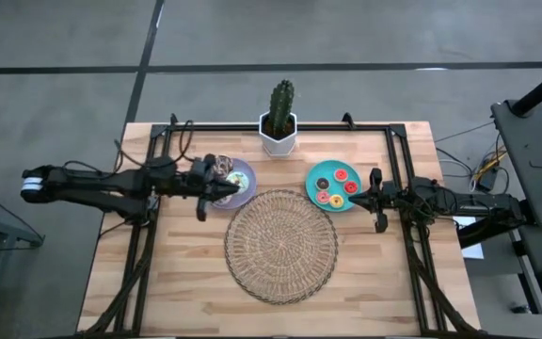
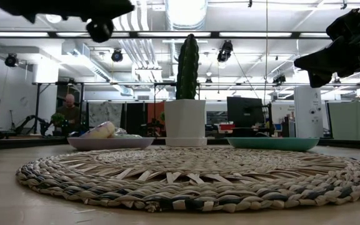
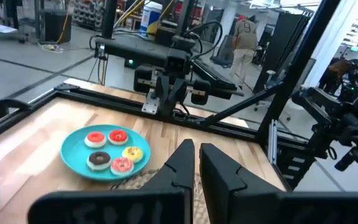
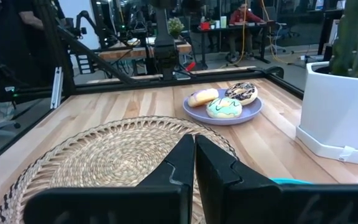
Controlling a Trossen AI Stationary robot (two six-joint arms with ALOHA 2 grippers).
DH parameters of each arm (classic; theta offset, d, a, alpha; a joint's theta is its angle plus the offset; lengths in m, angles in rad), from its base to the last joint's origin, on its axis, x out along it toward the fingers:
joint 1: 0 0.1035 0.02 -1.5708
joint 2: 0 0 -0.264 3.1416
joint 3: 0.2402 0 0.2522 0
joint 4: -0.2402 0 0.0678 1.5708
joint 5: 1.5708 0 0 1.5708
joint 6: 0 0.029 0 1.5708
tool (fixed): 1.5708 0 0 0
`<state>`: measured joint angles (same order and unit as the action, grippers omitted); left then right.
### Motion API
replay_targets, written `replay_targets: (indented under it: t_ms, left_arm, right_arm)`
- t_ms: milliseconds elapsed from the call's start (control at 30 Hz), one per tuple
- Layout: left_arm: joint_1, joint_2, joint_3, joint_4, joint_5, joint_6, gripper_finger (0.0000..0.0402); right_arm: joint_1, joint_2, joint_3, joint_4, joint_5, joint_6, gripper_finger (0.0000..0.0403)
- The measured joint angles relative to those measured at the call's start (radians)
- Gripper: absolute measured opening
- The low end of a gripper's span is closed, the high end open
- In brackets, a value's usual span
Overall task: Pick & Place donuts
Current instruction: Return to Home Position
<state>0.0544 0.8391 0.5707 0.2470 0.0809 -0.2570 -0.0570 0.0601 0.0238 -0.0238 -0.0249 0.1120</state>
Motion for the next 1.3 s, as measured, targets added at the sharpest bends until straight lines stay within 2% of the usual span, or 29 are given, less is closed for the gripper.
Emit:
replay_targets:
  t_ms: [267,600,867,1300]
  left_arm:
    - [0.000,-0.209,-0.168,0.014,0.001,0.026,0.0000]
    - [0.000,-0.388,-0.313,0.014,0.004,0.025,0.0000]
    - [0.000,-0.532,-0.395,-0.012,0.003,0.022,0.0000]
    - [-0.021,-0.709,-0.458,-0.117,-0.002,0.015,0.0000]
  right_arm:
    - [0.000,0.001,0.000,0.000,0.001,0.000,0.0008]
    - [0.000,0.001,0.000,0.000,0.001,0.000,0.0008]
    - [0.000,0.001,0.000,0.000,0.001,0.000,0.0008]
    - [0.000,0.001,0.000,0.000,0.001,0.000,0.0008]
